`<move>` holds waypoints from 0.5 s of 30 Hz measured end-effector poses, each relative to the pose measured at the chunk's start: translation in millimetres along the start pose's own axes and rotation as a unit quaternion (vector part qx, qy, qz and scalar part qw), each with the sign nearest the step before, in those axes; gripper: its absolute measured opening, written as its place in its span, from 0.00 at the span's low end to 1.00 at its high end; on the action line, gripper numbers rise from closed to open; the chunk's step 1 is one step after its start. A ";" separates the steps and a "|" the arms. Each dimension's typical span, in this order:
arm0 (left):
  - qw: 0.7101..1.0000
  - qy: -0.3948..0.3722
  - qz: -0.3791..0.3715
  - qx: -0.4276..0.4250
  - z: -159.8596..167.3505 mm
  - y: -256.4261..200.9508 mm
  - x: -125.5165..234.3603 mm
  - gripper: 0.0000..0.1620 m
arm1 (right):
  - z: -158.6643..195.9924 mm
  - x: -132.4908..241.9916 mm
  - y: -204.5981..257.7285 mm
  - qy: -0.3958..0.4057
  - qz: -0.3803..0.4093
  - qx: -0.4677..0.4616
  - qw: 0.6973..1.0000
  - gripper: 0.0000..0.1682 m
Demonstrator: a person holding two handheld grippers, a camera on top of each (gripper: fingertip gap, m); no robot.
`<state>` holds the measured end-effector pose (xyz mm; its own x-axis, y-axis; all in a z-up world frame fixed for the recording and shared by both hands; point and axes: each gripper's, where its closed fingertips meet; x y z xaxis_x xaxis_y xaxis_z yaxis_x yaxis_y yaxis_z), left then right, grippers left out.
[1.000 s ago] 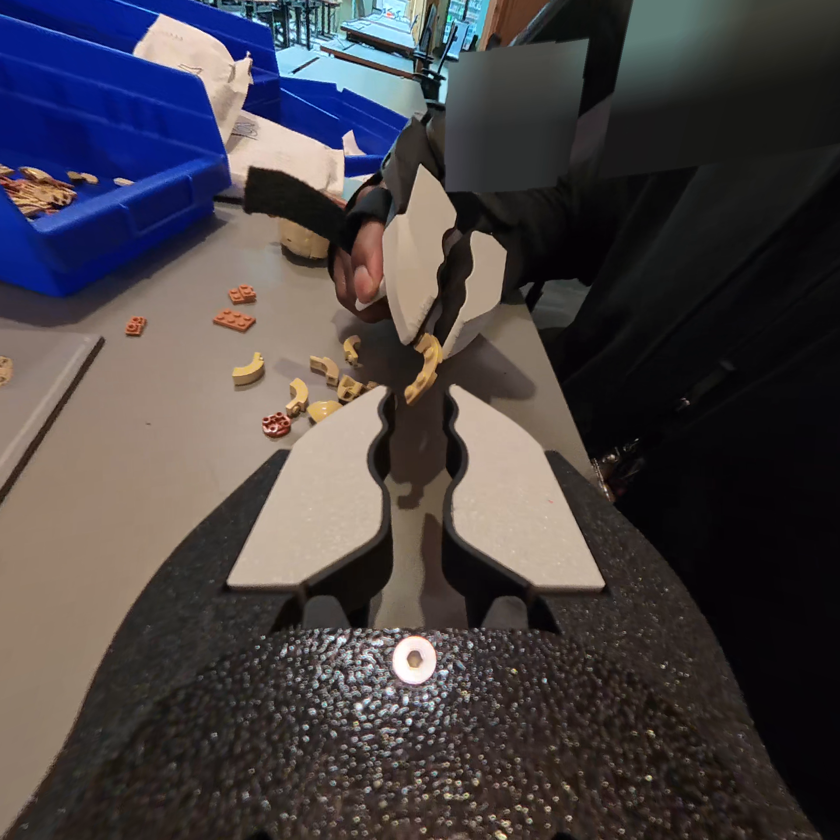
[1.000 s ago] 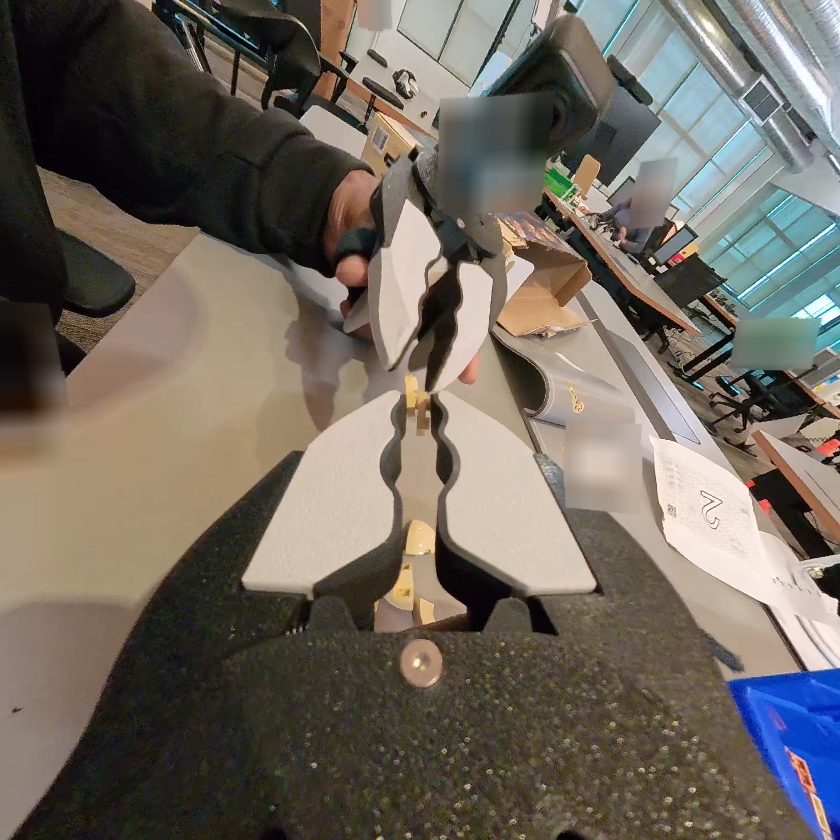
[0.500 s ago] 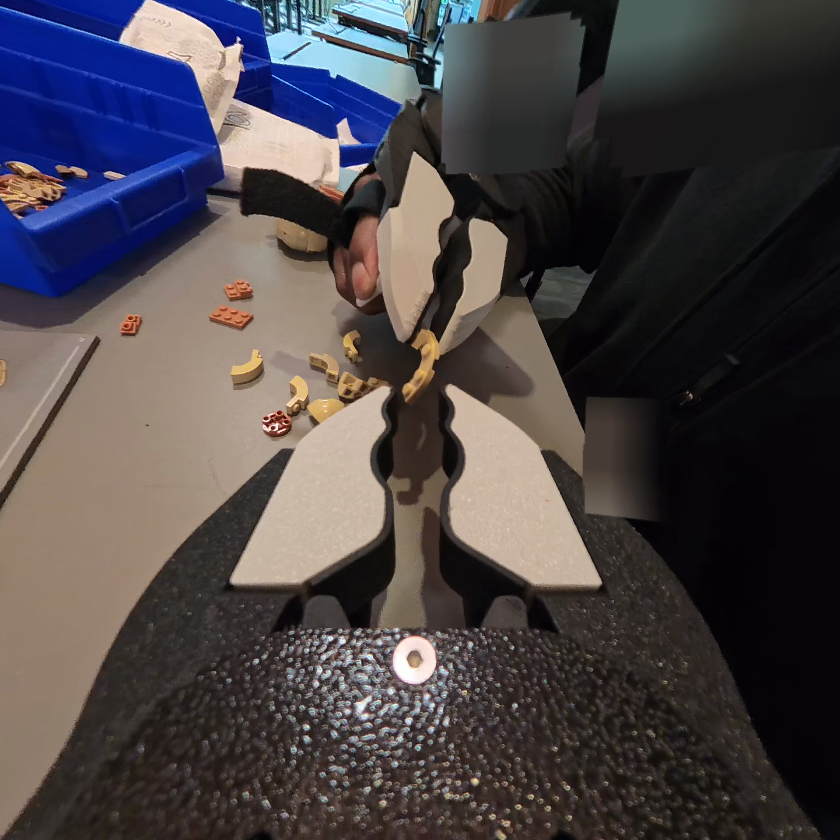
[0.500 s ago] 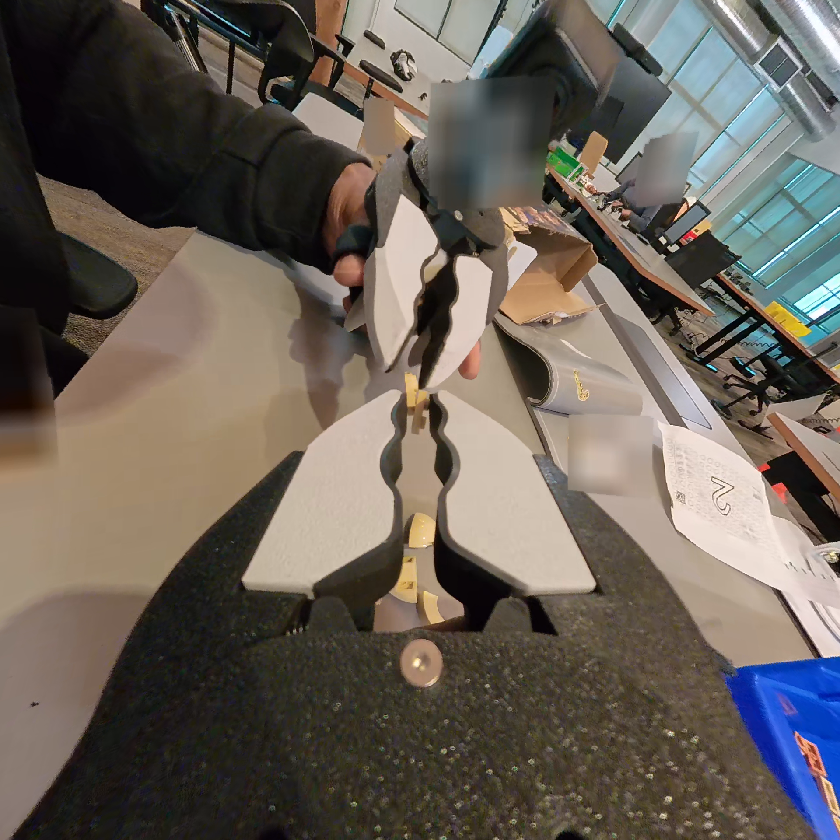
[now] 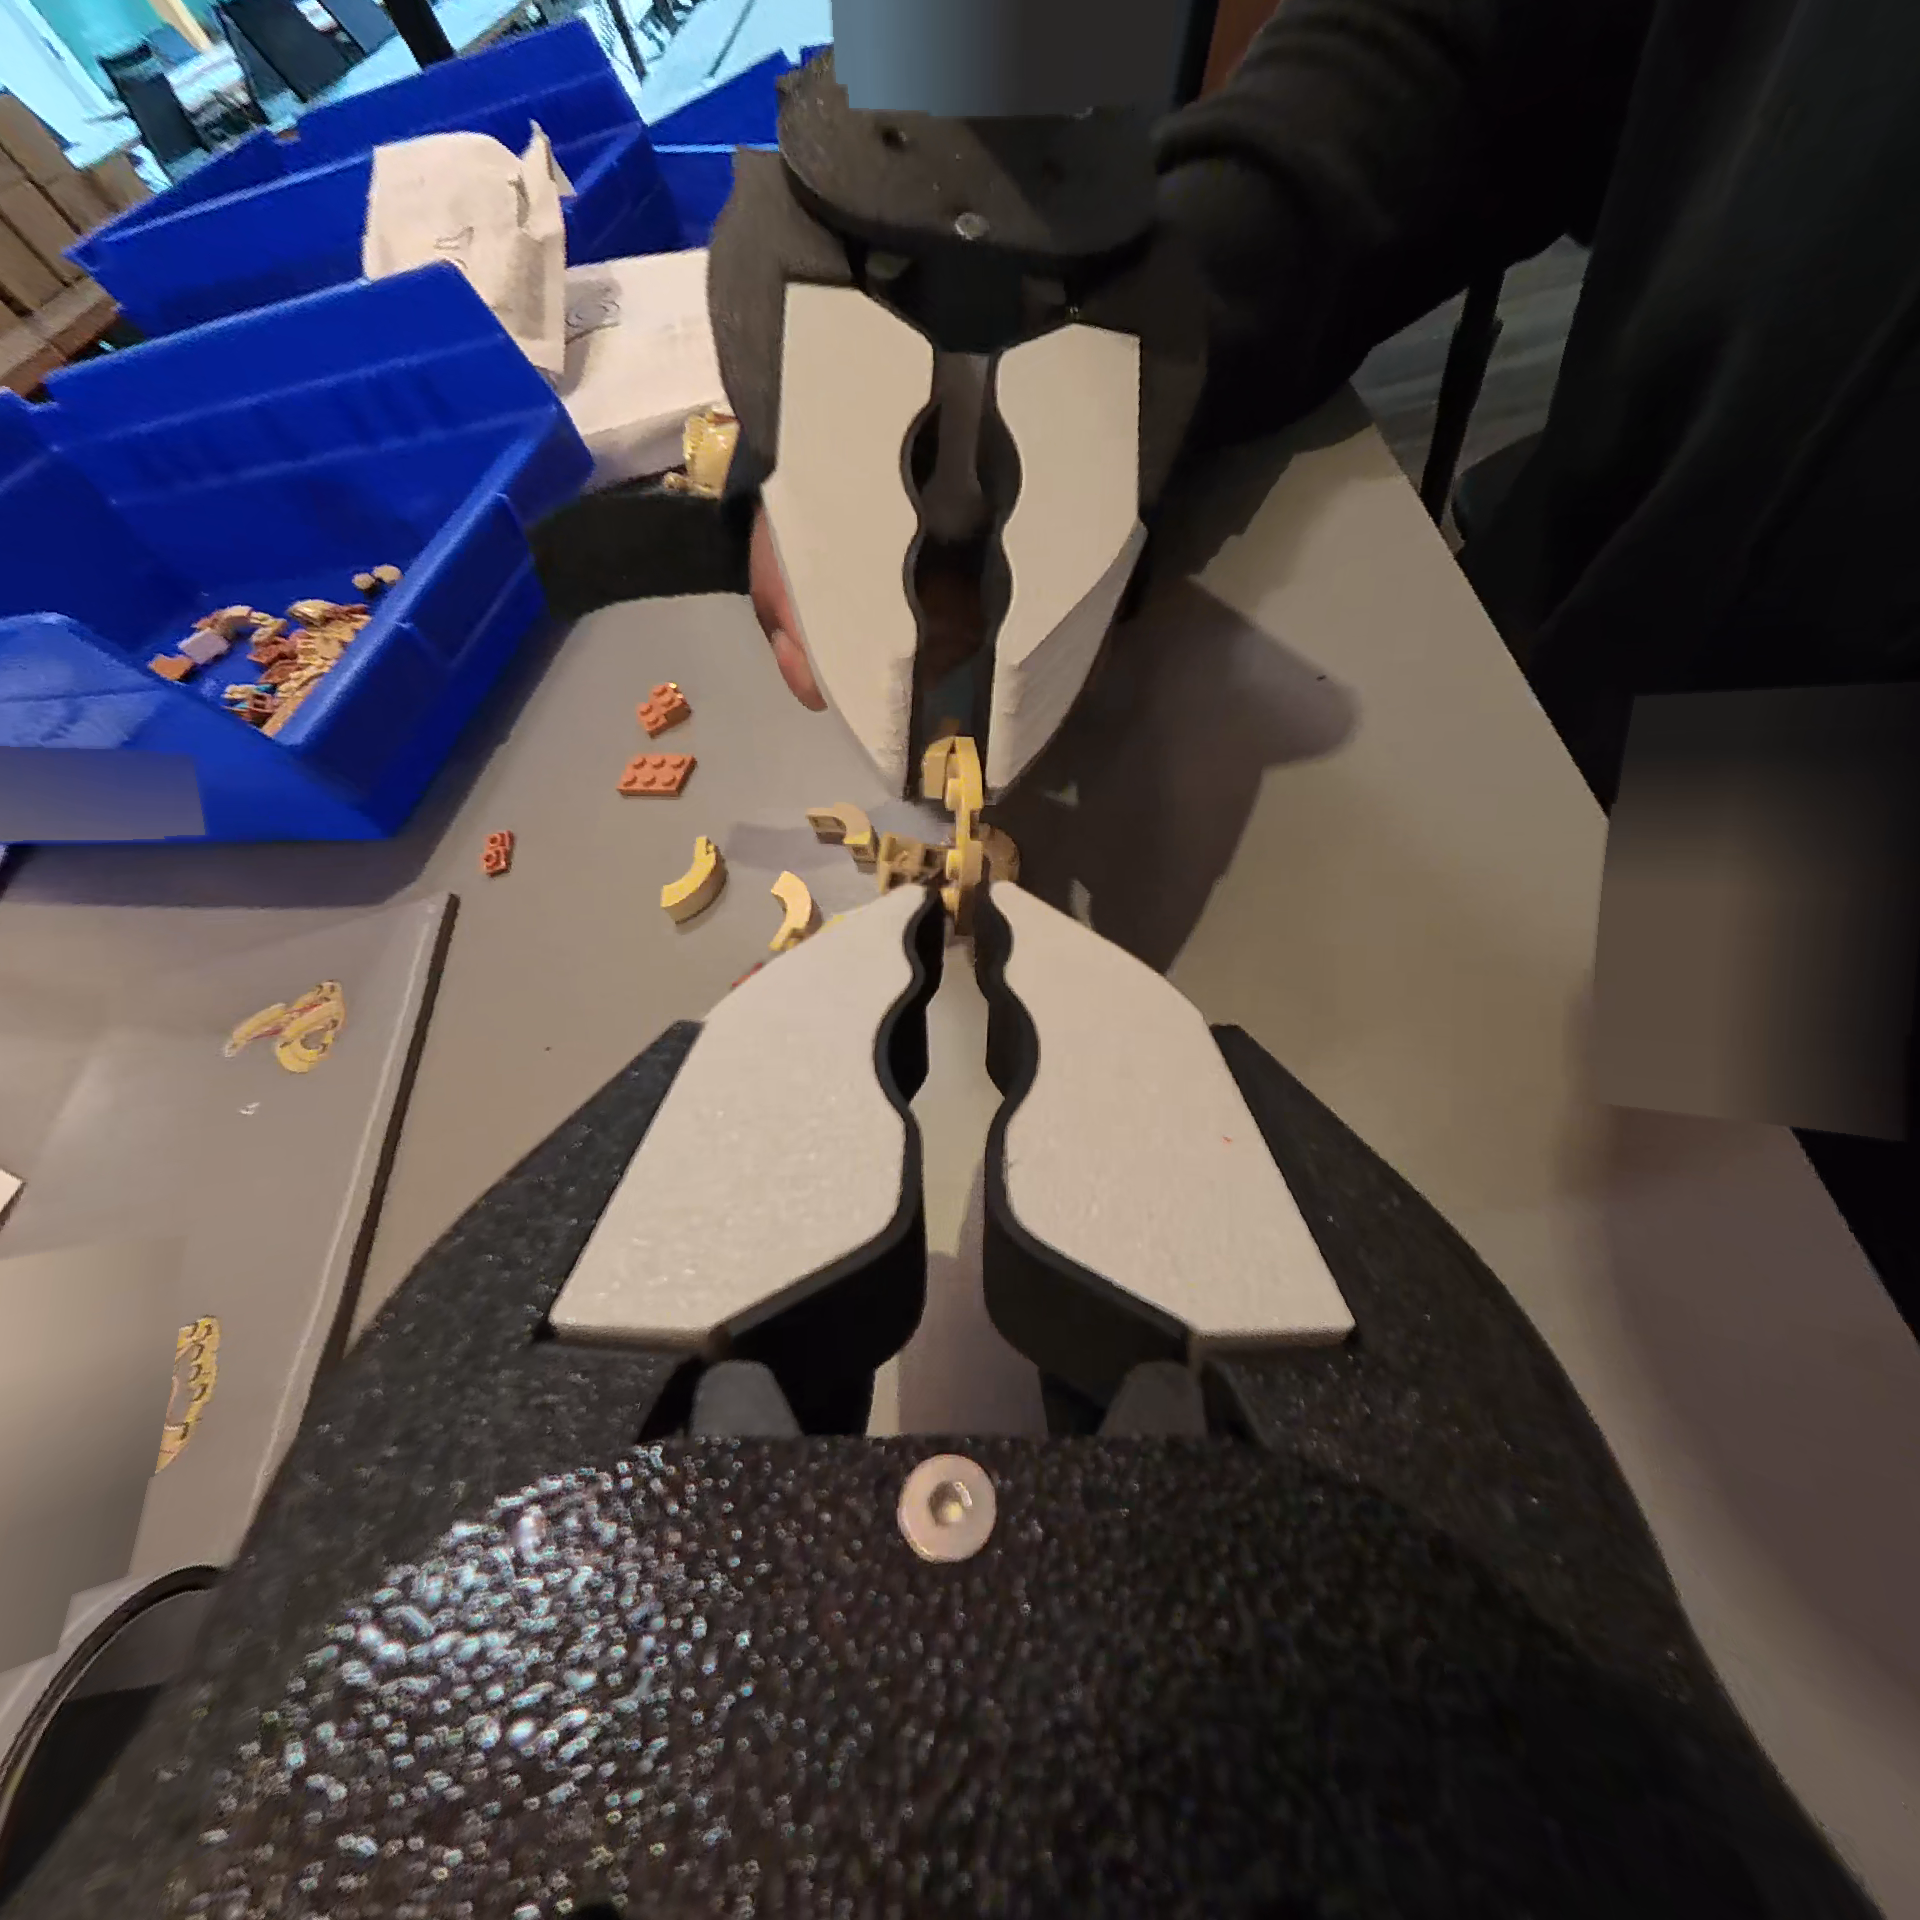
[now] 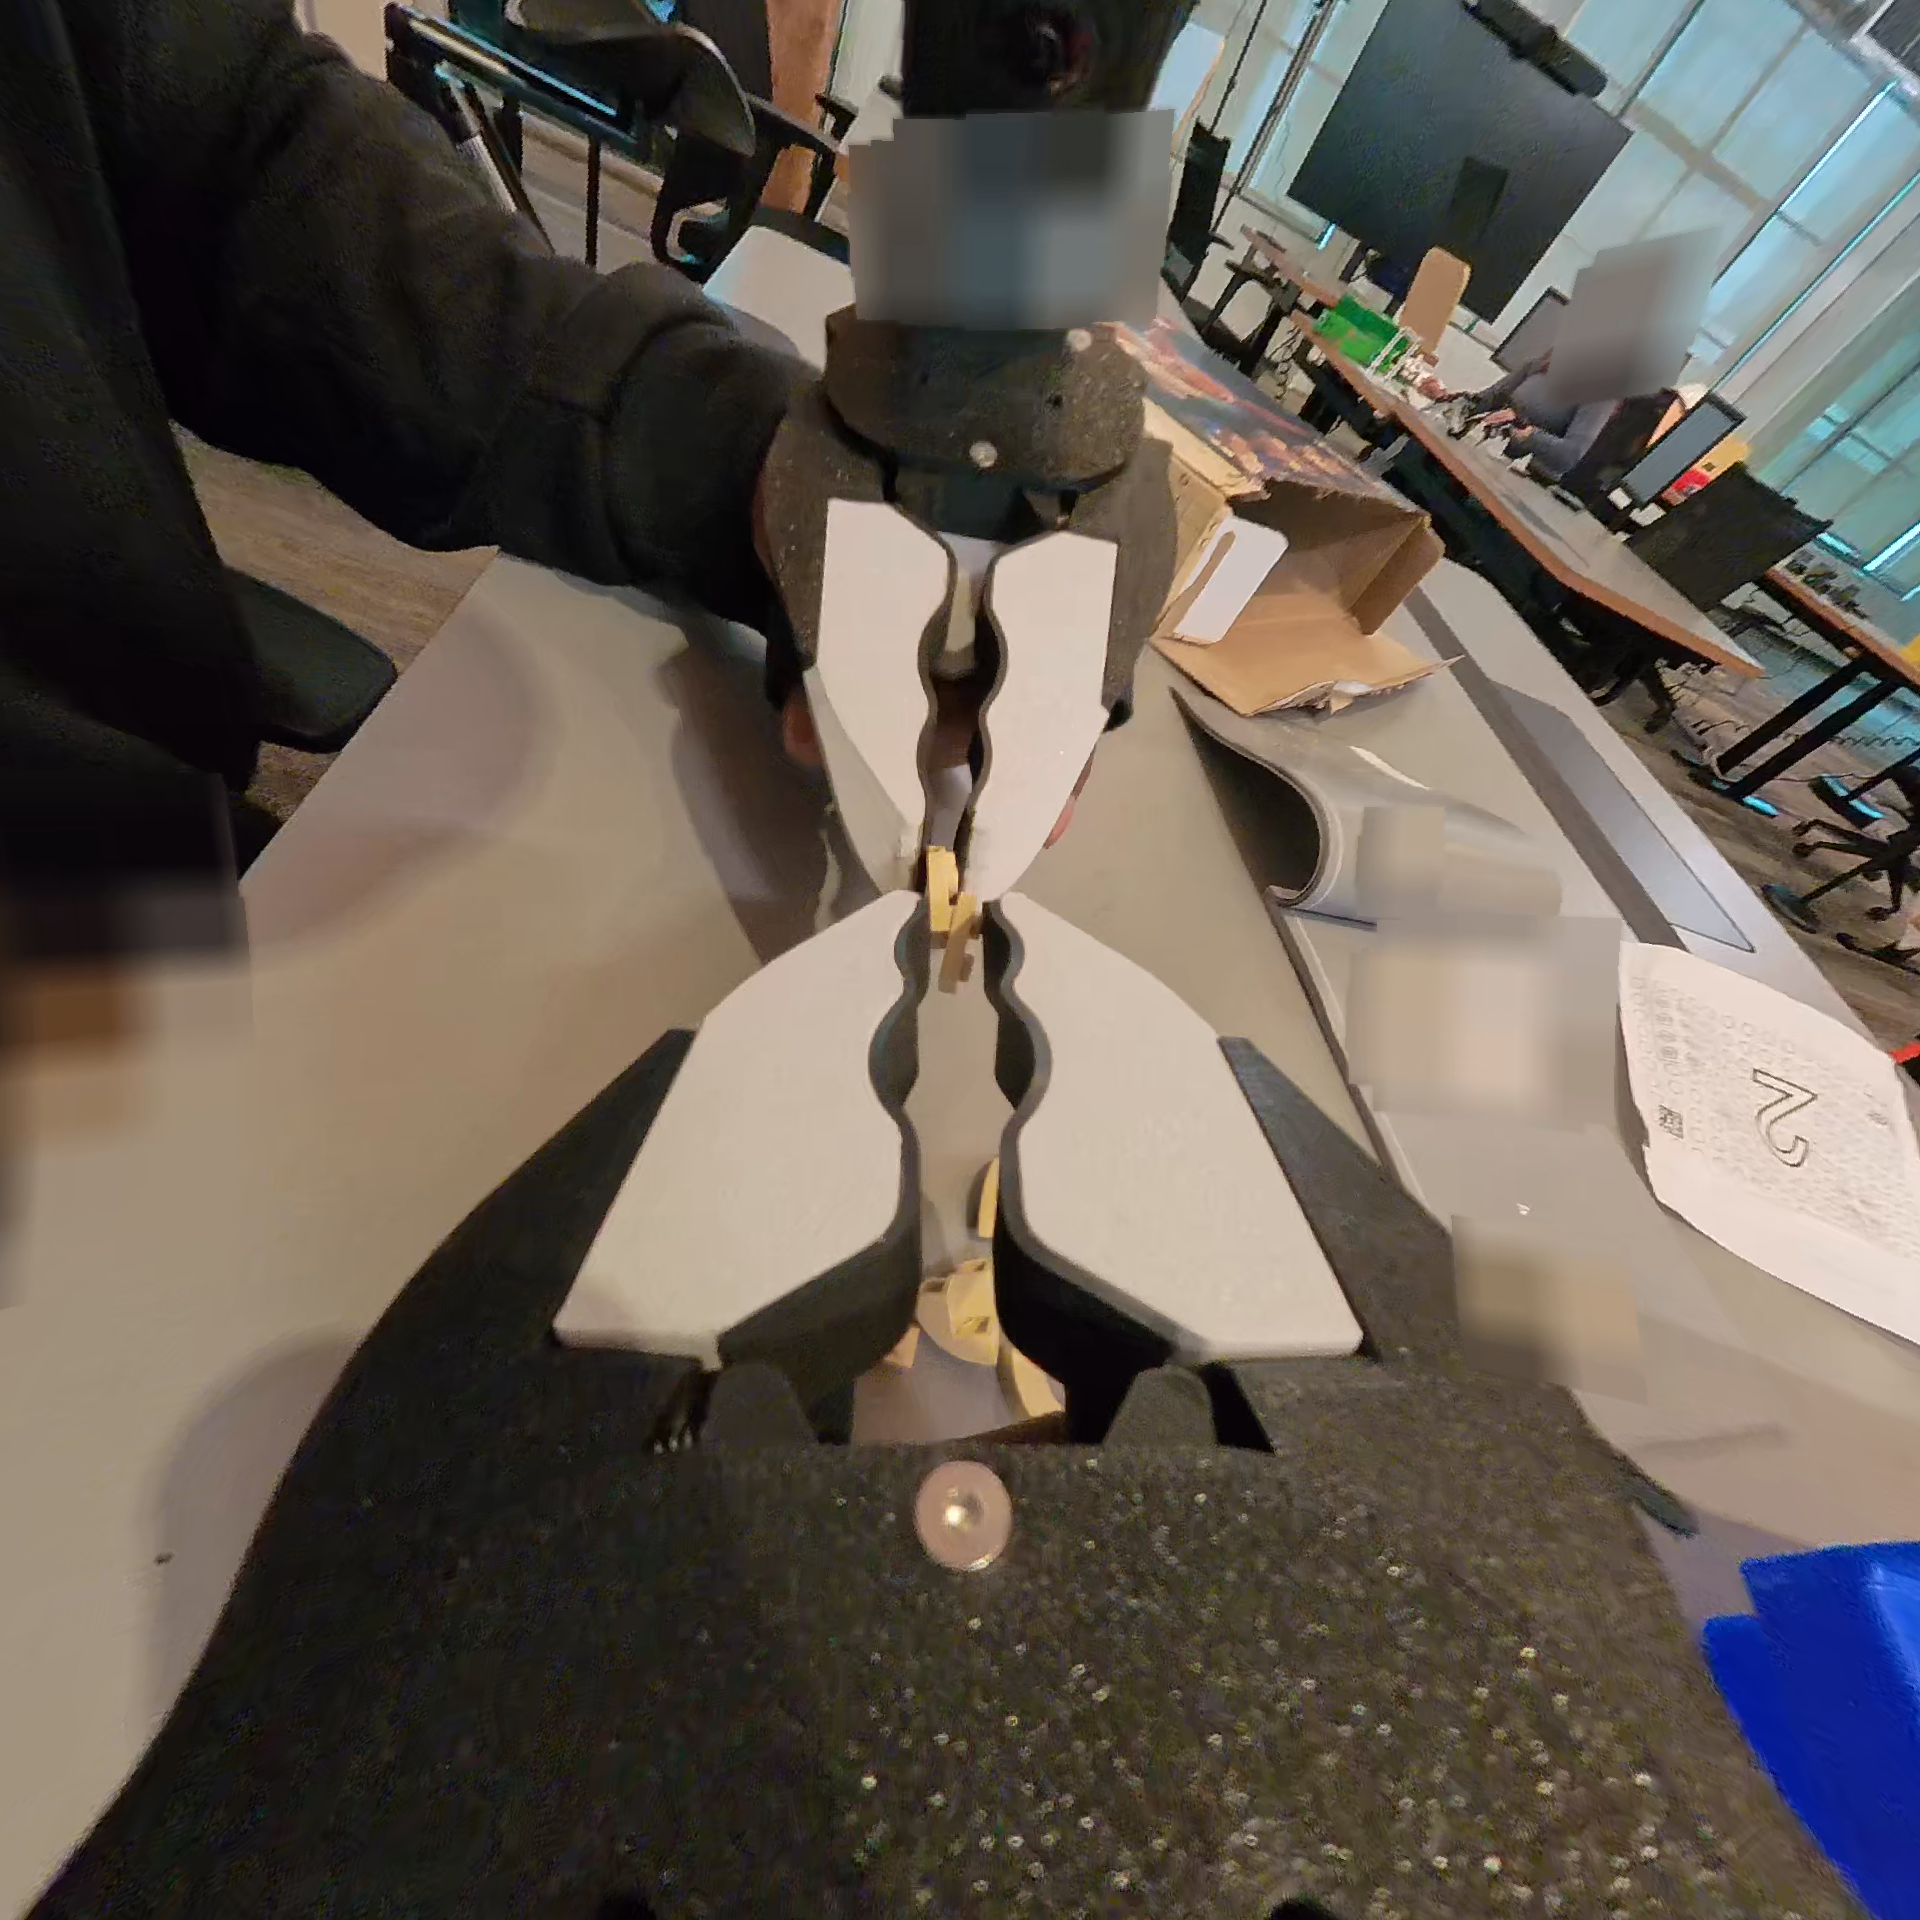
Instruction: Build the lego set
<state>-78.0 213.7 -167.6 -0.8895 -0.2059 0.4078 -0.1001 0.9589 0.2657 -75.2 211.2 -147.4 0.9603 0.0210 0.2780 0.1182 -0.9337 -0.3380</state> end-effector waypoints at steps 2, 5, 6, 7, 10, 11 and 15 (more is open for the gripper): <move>1.000 0.010 0.015 0.006 2.8 -2.4 -1.2 0.03 | 3.2 -1.0 3.4 0.009 -0.013 -0.003 1.000 0.05; 0.999 0.013 0.038 0.023 3.6 -4.8 -1.2 0.03 | 5.7 -1.6 6.0 0.016 -0.023 -0.003 1.000 0.05; 0.999 0.015 0.041 0.023 3.9 -5.2 -1.3 0.03 | 5.9 -1.6 6.3 0.018 -0.024 -0.002 1.000 0.05; 0.999 0.017 0.042 0.022 4.1 -5.2 -1.5 0.03 | 6.2 -1.6 6.3 0.019 -0.024 -0.001 1.000 0.05; 0.999 0.017 0.037 0.019 4.0 -3.2 -1.6 0.03 | 6.3 -1.7 3.9 0.020 -0.015 0.000 1.000 0.05; 0.999 0.017 0.034 0.018 4.5 -2.5 -1.7 0.03 | 6.5 -2.0 3.1 0.022 -0.012 0.001 1.000 0.05; 1.000 0.019 0.017 0.003 5.8 -0.7 -1.2 0.03 | 6.8 -3.3 1.9 0.032 0.001 0.014 0.999 0.05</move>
Point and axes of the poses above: each gripper's, where its closed fingertips meet, x back along the fingers, z out of its underside, y = z × x across the jaws, and after that the axes turned 2 degrees about -x, right-handed
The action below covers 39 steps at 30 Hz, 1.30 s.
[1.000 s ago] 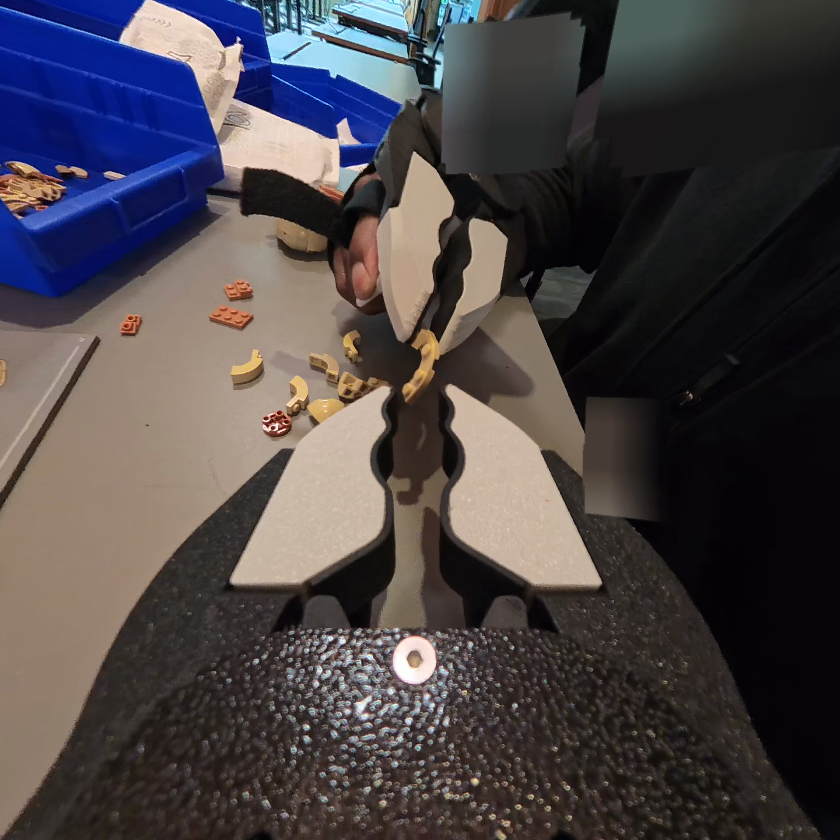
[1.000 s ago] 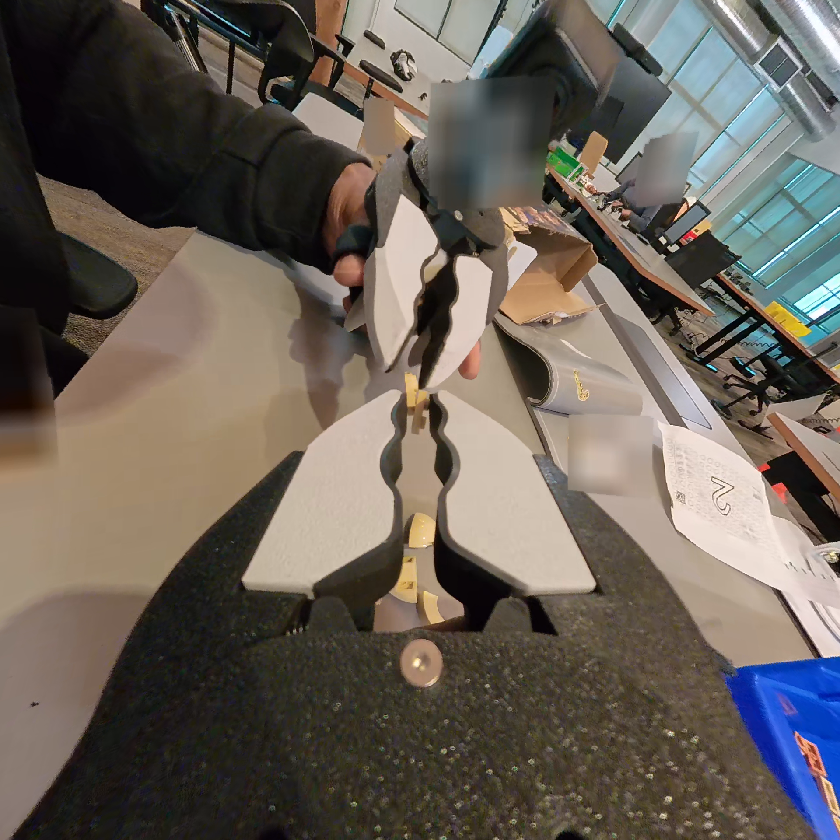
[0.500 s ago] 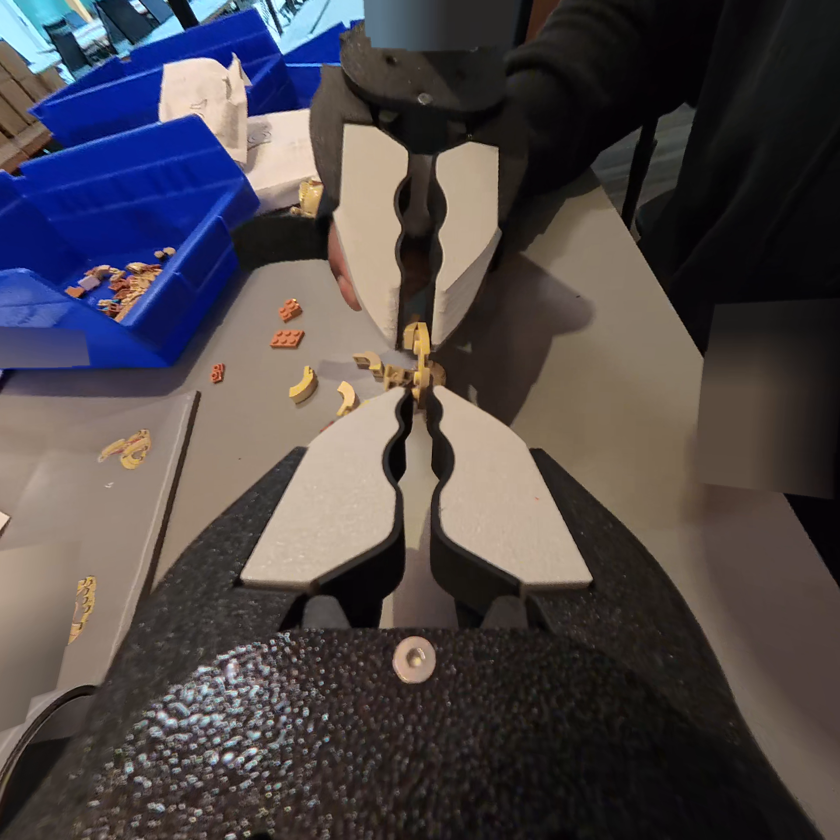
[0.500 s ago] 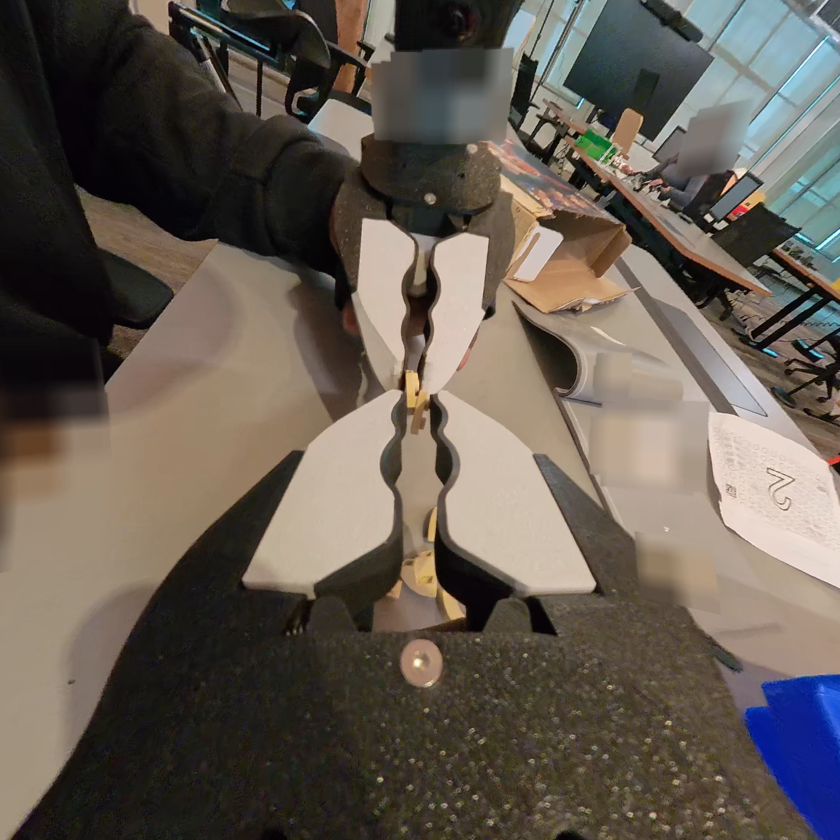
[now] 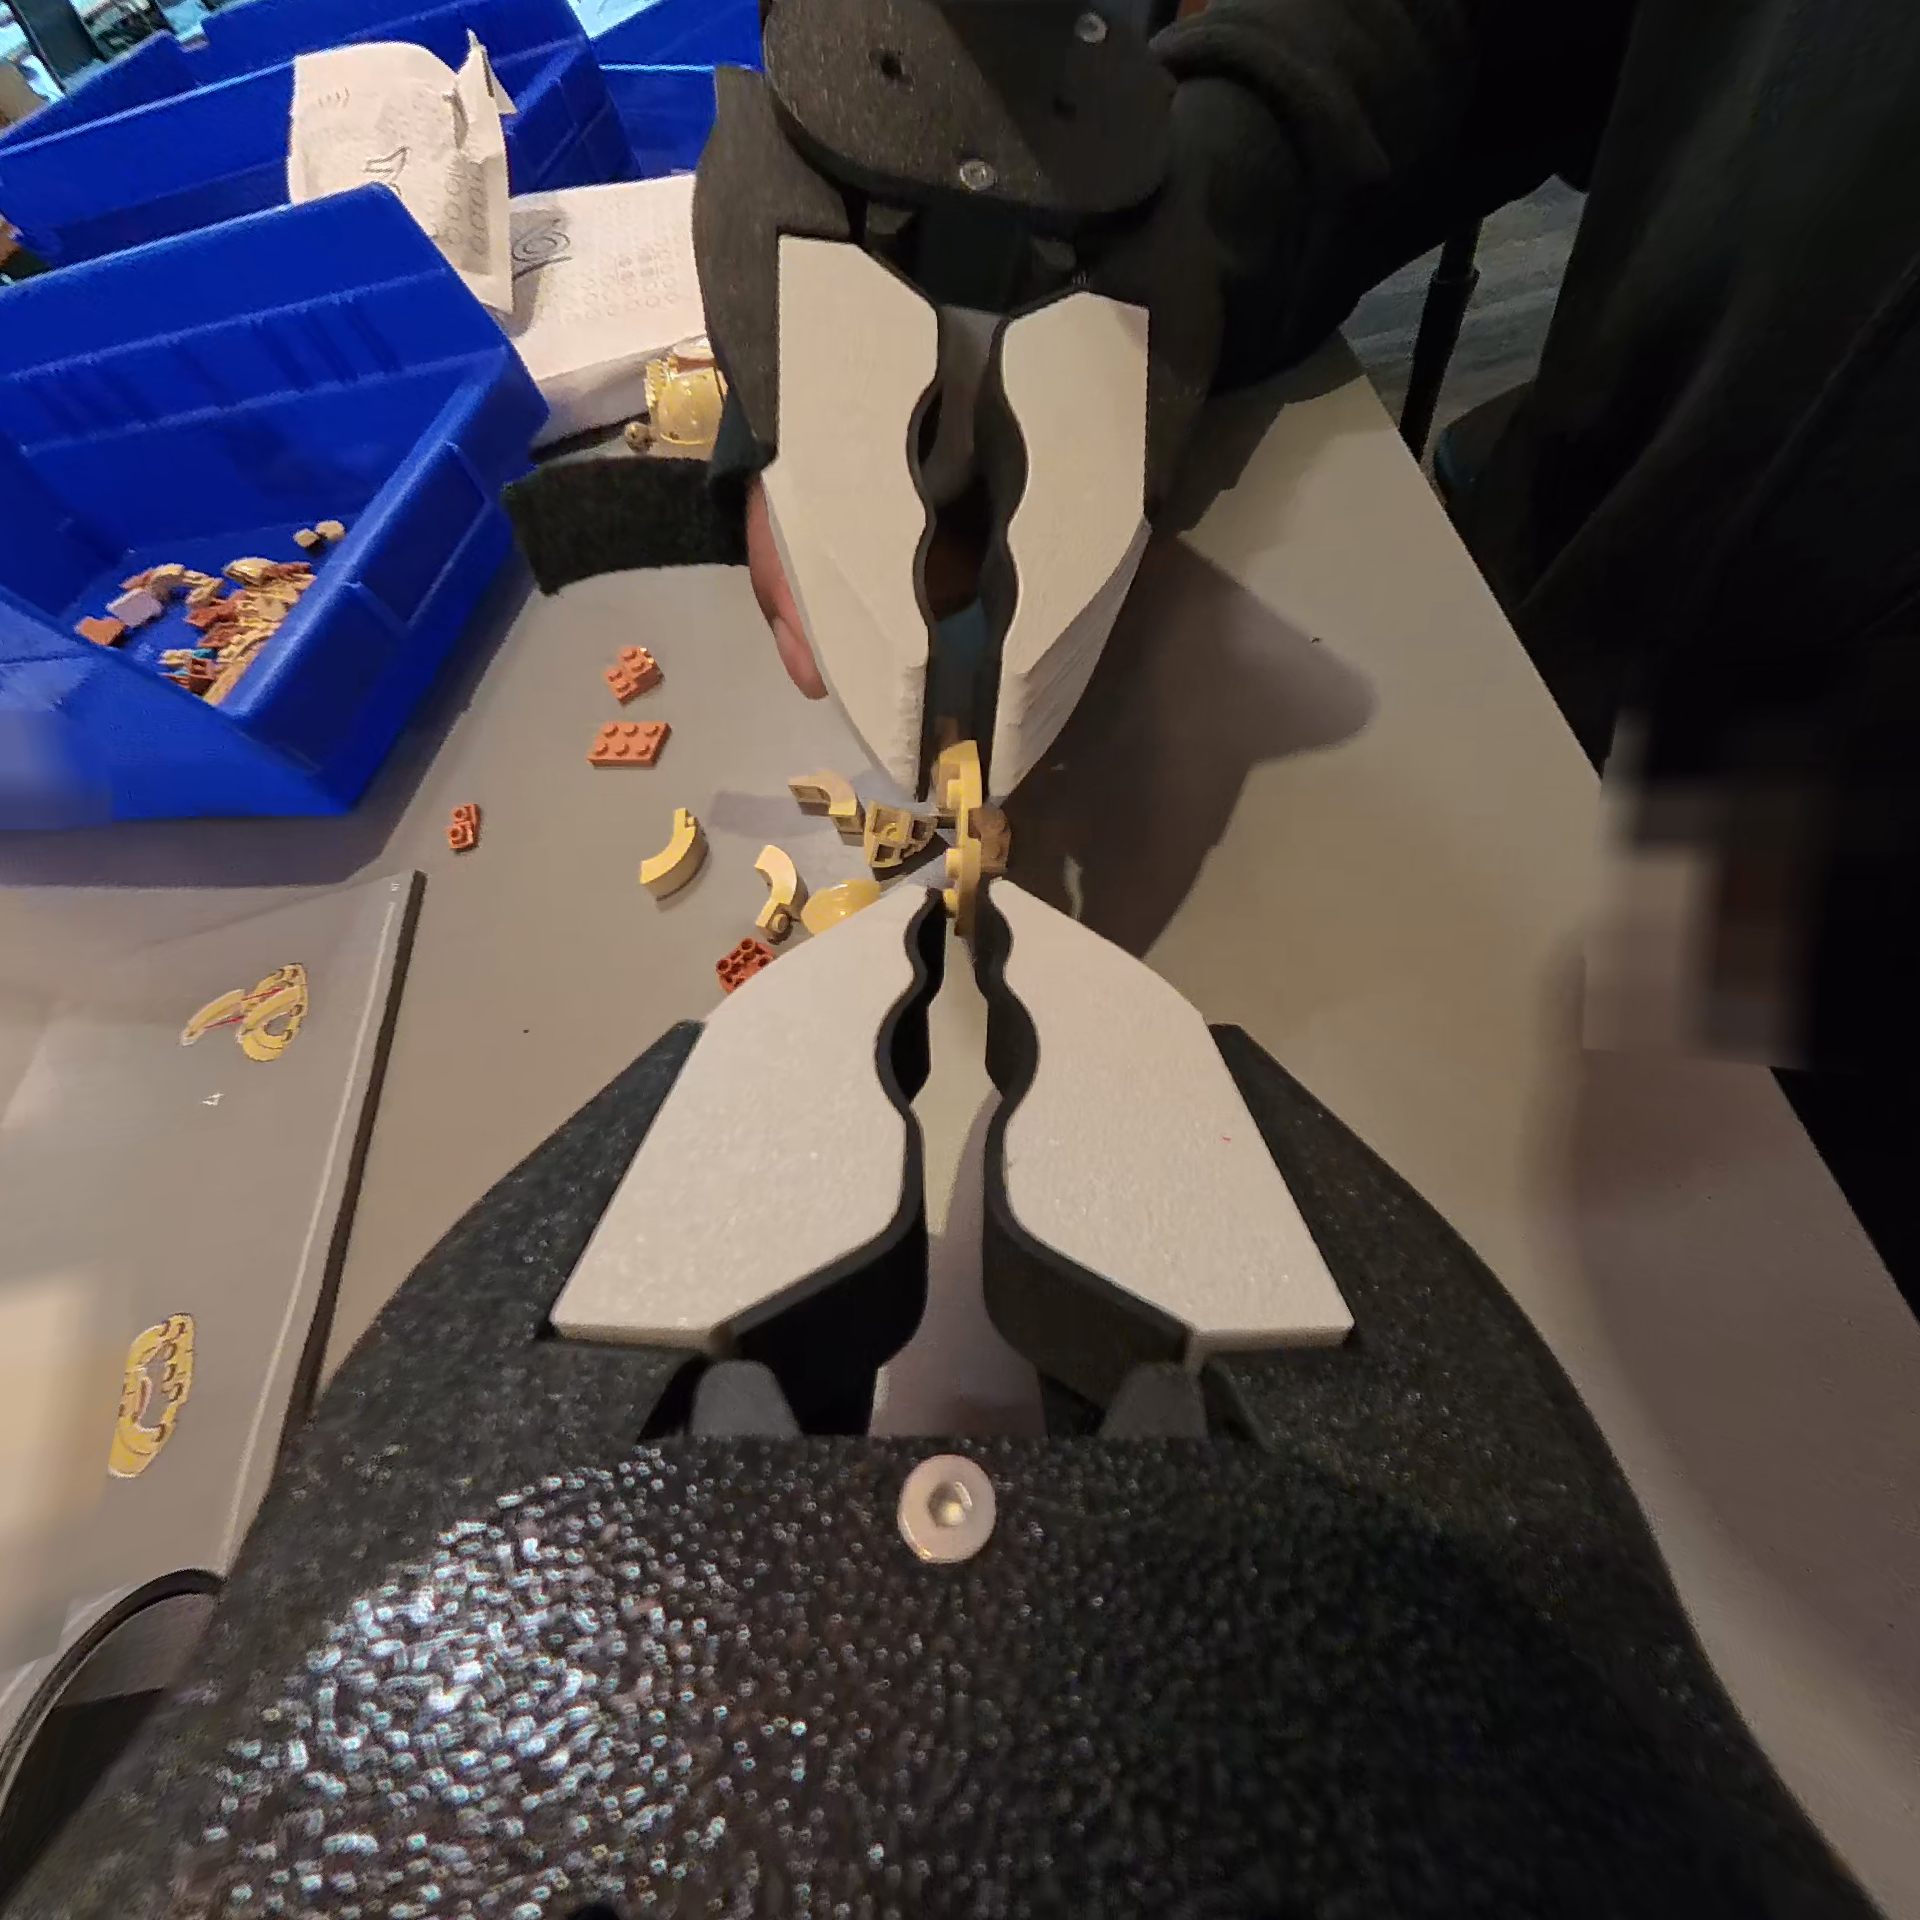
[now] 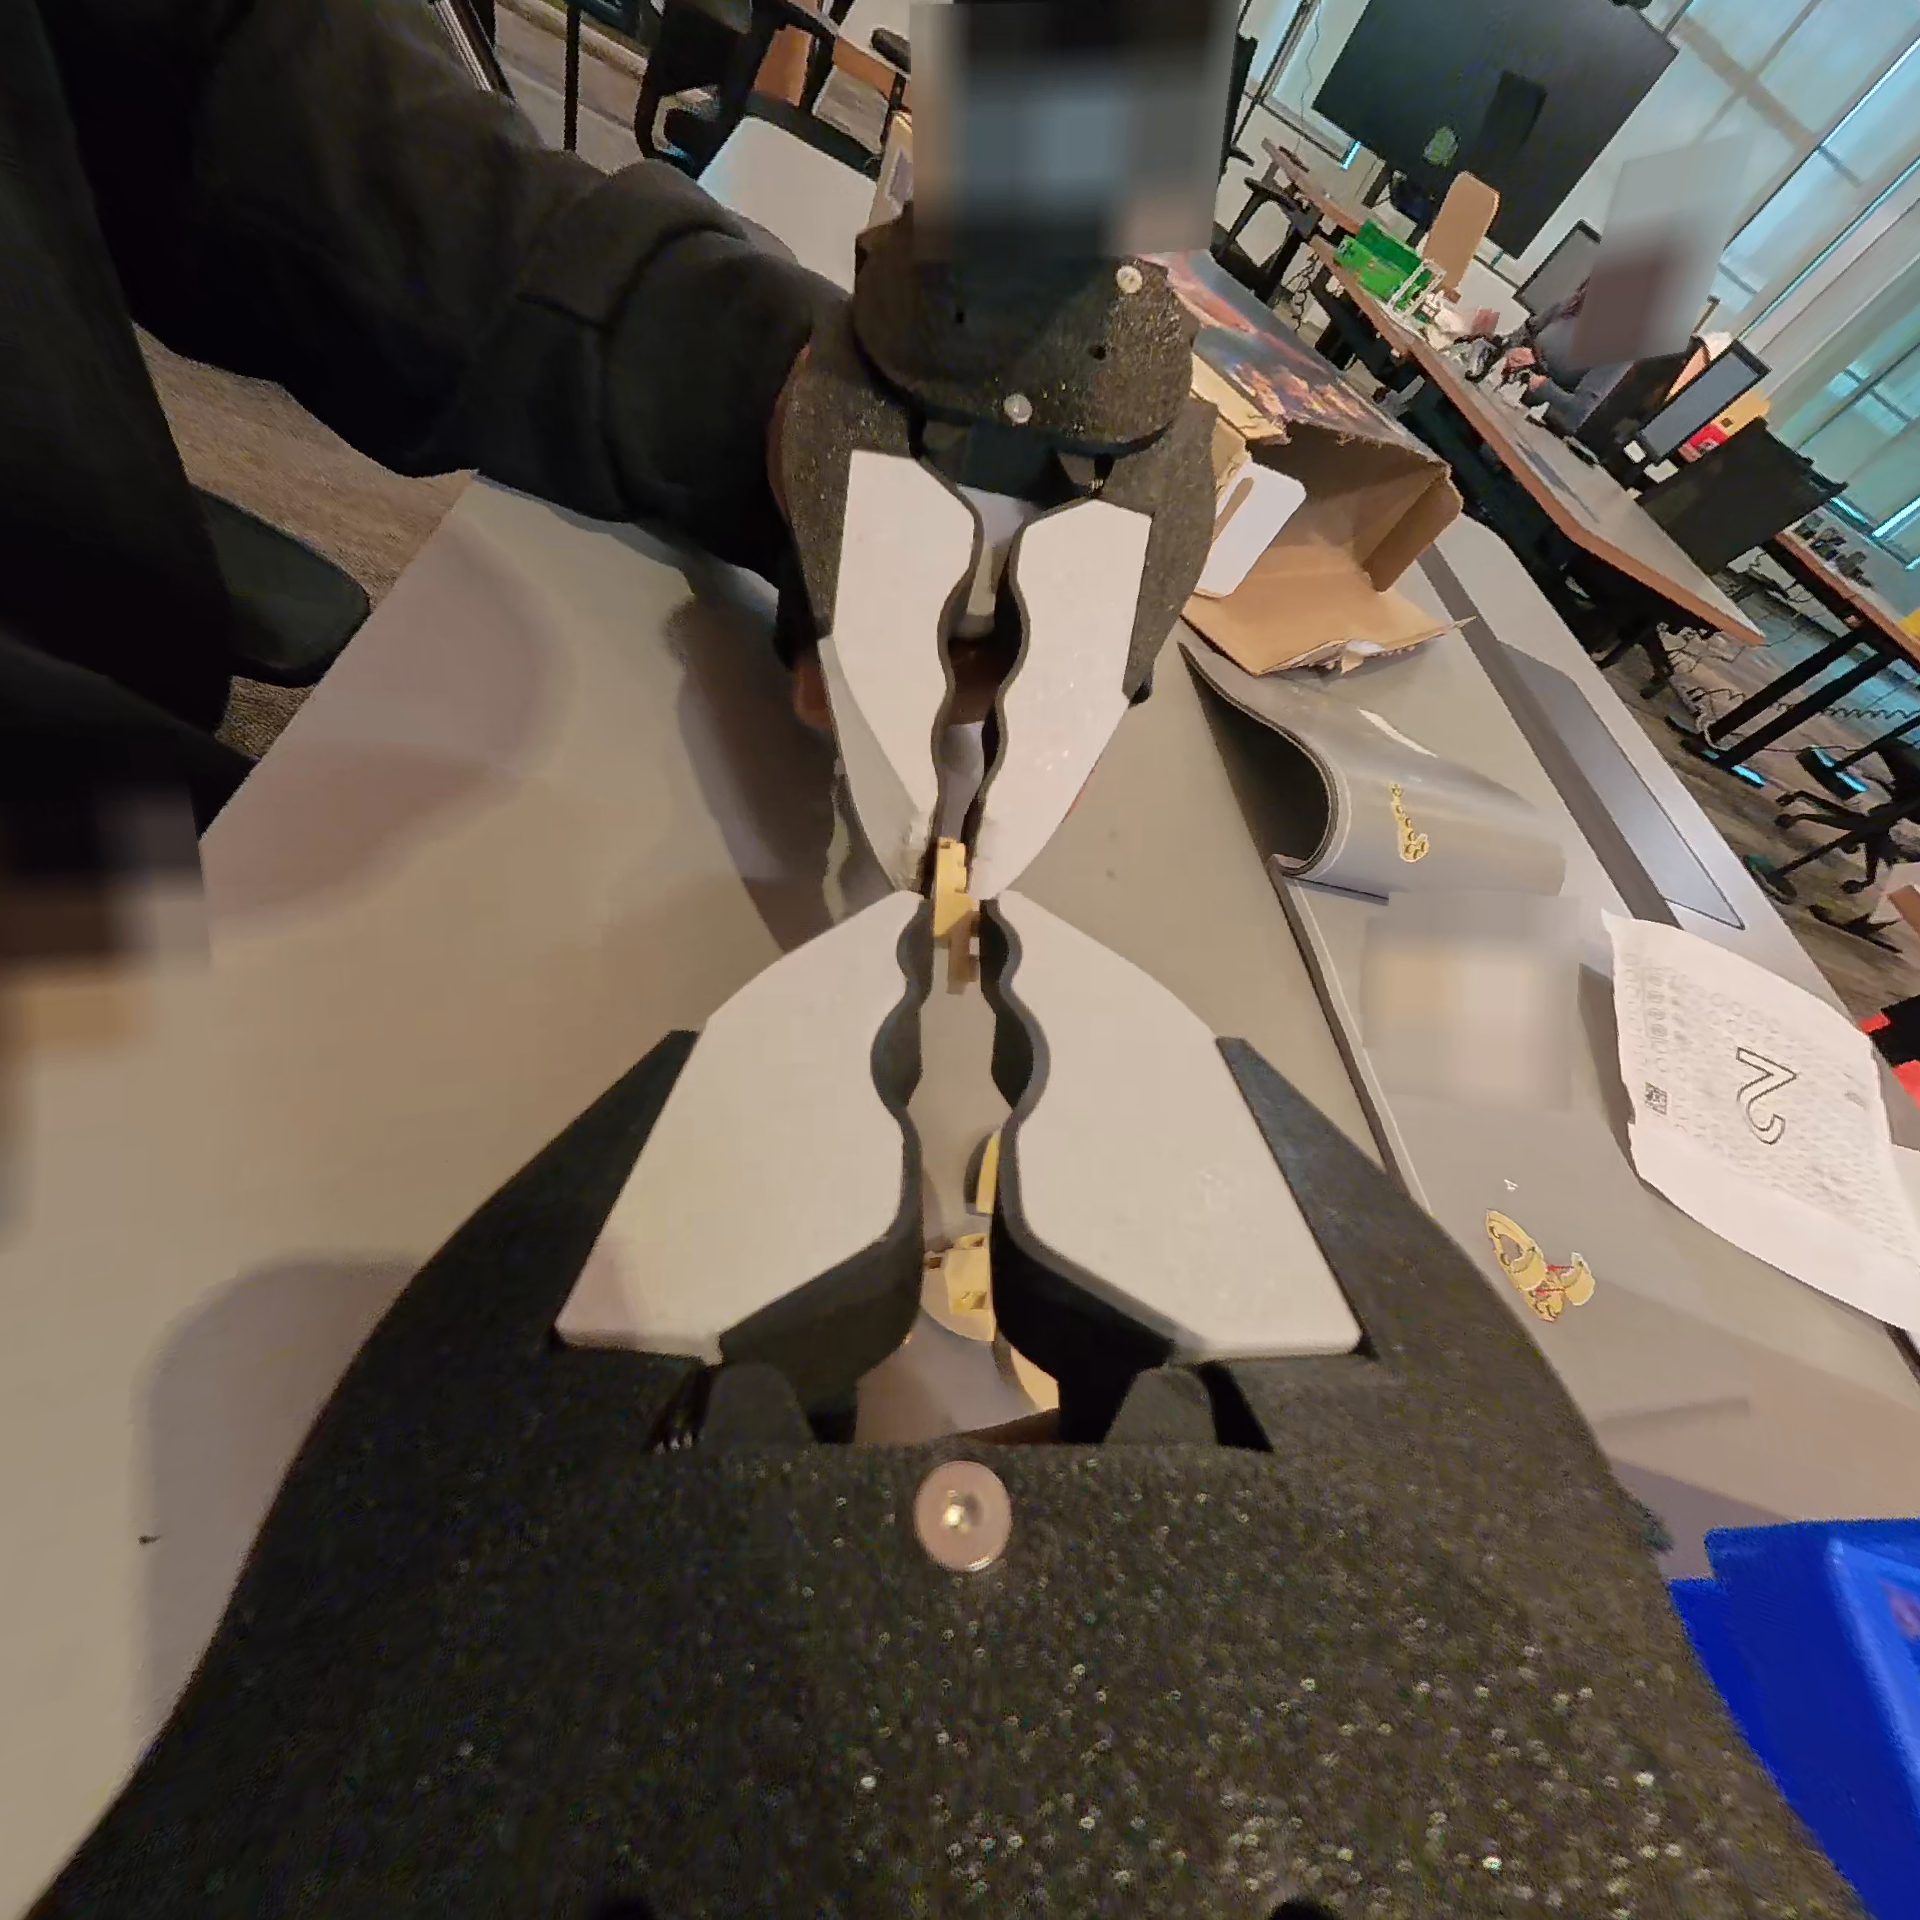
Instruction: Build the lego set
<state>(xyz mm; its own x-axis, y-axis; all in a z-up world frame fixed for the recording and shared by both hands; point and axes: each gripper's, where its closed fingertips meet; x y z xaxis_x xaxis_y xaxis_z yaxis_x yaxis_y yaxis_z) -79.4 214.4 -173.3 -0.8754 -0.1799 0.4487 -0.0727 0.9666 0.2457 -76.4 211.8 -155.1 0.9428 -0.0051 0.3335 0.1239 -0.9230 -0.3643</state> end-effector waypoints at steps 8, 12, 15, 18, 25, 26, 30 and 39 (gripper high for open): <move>1.000 0.002 -0.019 -0.021 0.2 1.6 -0.6 0.03 | 1.3 -0.3 -1.2 0.012 0.003 0.008 1.000 0.05; 0.999 0.008 -0.037 -0.034 3.5 5.8 -1.0 0.03 | 4.4 -2.3 -3.8 0.004 0.005 -0.009 1.000 0.05; 0.996 0.033 -0.053 -0.064 10.9 7.4 -2.6 0.03 | 8.9 -4.1 -3.1 0.015 -0.002 -0.019 1.000 0.10; 0.987 0.082 -0.073 -0.114 23.7 8.8 -2.4 0.03 | 15.1 -4.3 -3.0 0.037 -0.008 -0.027 0.999 0.14; 0.967 0.192 -0.041 -0.160 55.4 3.8 -1.3 0.03 | 33.4 -3.9 -2.6 0.096 -0.023 -0.045 0.994 0.14; 0.968 0.193 -0.029 -0.156 55.8 1.6 -1.1 0.03 | 34.9 -3.9 -2.0 0.101 -0.025 -0.048 0.993 0.14; 0.974 0.194 0.019 -0.118 56.8 -4.8 2.9 0.04 | 38.2 -3.3 -2.4 0.110 -0.026 -0.051 0.992 0.13; 0.989 0.137 0.055 0.007 49.5 -2.2 11.4 0.24 | 38.7 -1.7 -11.4 0.102 -0.013 -0.090 0.991 0.14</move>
<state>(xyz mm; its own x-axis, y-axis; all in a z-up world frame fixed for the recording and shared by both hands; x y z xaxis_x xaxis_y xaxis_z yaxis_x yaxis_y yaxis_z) -112.9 219.3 -211.3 -0.7168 -0.1143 0.6878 0.0068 0.9853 0.1708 -67.5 237.2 -185.2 0.8553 -0.0405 0.5165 0.0739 -0.9772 -0.1989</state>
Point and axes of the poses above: each gripper's, where its closed fingertips meet, x back along the fingers, z out of its underside, y = z × x across the jaws, and after that the axes turned 2 degrees about -x, right-handed
